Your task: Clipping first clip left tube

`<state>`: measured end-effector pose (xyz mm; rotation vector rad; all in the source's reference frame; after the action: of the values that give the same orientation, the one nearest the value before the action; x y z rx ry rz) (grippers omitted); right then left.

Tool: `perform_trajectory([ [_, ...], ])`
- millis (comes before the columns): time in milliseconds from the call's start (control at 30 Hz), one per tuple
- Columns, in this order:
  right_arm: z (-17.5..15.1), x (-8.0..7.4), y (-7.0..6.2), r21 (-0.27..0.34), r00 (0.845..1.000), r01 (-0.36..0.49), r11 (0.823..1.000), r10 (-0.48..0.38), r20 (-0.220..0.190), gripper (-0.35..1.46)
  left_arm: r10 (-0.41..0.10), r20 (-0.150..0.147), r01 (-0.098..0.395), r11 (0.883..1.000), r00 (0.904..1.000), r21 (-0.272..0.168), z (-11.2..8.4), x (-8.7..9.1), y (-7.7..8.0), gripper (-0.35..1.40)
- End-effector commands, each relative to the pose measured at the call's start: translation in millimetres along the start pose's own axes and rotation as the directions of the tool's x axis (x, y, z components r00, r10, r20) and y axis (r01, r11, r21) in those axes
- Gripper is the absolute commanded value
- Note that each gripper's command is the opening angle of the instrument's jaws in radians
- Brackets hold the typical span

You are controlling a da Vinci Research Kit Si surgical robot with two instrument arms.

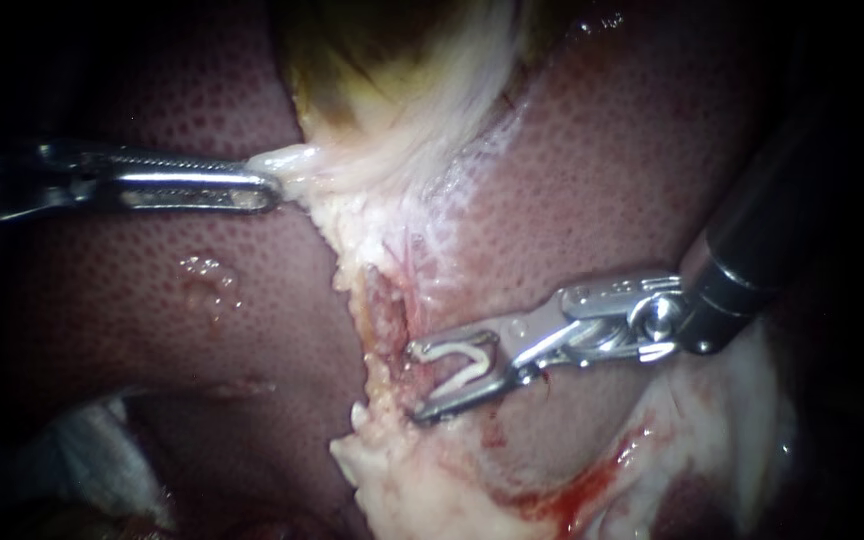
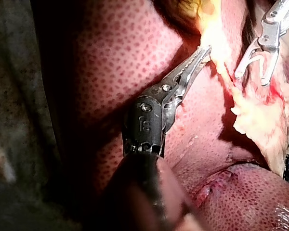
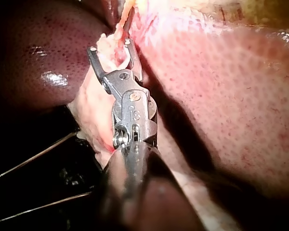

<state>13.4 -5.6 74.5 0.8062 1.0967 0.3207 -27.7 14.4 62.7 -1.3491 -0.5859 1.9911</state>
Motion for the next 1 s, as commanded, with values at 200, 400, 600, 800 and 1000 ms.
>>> perform_trajectory([
  [200,2.0,-0.5,1.1,-0.013,1.0,0.001,1.0,-0.001,0.0,0.52,0.0,0.0,0.0,1.0,1.0,0.001,0.0,0.1,0.2,-0.35],
  [400,4.5,-1.4,2.4,-0.021,1.0,0.007,1.0,-0.007,-0.001,0.53,0.0,0.0,0.0,1.0,1.0,0.001,0.0,0.1,0.2,-0.35],
  [600,6.5,-1.9,2.9,0.025,0.999,0.011,1.0,-0.01,-0.04,0.53,0.0,0.0,0.0,1.0,1.0,0.002,0.1,0.0,0.2,-0.35],
  [800,7.2,-1.8,2.6,0.065,0.997,-0.002,0.998,0.007,-0.076,0.52,0.0,0.0,0.0,1.0,1.0,0.002,0.1,0.0,0.3,-0.35],
  [1000,7.7,-2.1,2.5,0.099,0.996,-0.013,0.995,0.022,-0.09,0.51,0.0,0.0,0.0,1.0,1.0,0.002,0.1,0.0,0.2,-0.35],
])
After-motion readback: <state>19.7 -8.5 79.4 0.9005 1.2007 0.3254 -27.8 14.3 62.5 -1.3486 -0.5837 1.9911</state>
